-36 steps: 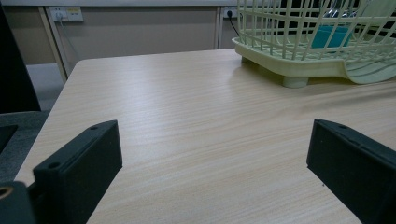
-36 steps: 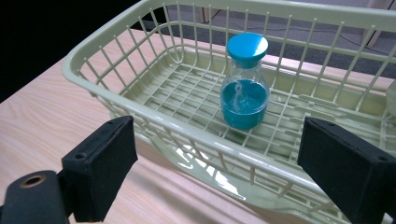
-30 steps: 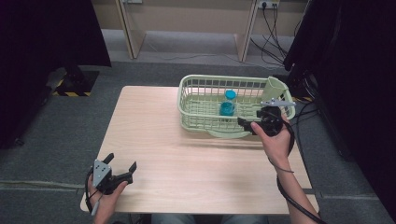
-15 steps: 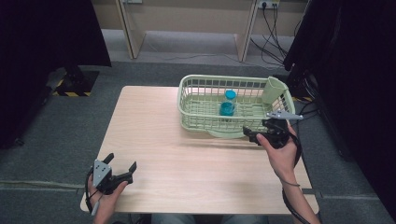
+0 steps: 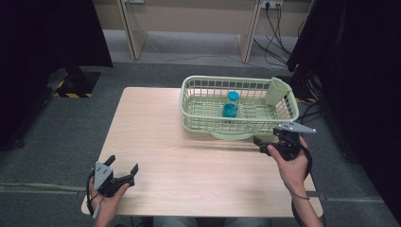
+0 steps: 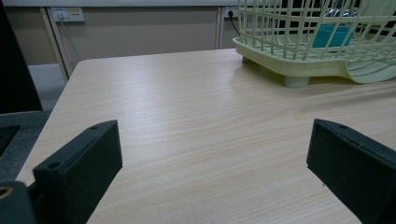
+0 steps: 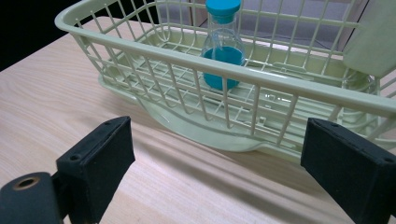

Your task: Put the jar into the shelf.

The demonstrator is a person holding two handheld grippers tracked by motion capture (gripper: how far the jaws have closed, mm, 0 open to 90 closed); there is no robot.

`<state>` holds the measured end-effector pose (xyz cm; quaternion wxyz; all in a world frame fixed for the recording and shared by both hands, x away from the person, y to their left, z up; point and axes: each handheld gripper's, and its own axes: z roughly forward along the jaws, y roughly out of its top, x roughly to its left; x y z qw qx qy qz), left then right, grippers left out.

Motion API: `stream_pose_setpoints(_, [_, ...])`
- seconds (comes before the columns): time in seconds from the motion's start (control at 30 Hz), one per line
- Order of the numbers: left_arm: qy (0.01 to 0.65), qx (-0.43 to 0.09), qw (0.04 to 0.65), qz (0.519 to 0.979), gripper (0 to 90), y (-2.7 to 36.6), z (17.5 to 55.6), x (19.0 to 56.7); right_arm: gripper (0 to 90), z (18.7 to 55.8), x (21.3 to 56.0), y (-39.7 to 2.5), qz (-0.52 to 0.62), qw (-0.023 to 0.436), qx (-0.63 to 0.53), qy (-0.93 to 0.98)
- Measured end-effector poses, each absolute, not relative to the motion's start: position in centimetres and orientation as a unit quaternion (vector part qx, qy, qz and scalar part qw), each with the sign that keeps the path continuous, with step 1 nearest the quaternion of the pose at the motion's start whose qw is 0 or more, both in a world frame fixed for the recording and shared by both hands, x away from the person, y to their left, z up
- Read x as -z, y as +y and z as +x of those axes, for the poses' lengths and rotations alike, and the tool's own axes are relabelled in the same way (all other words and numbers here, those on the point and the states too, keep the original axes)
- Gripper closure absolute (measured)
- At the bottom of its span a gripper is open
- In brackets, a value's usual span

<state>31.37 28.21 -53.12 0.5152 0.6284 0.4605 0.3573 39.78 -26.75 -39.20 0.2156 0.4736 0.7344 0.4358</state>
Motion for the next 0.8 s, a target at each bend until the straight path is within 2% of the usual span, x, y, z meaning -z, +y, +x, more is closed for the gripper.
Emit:
stream_pose_setpoints(0.43, [0.461, -0.357, 0.515, 0.628, 2.5, 28.2, 31.4, 53.1, 9.5, 38.7, 40.5, -28.2, 0.487, 0.217, -0.435, 0.726])
stream_pose_setpoints(0.8, [0.462, -0.357, 0.515, 0.628, 2.5, 28.2, 31.4, 53.1, 9.2, 37.8, 43.4, -29.8, 0.503, 0.214, -0.424, 0.723])
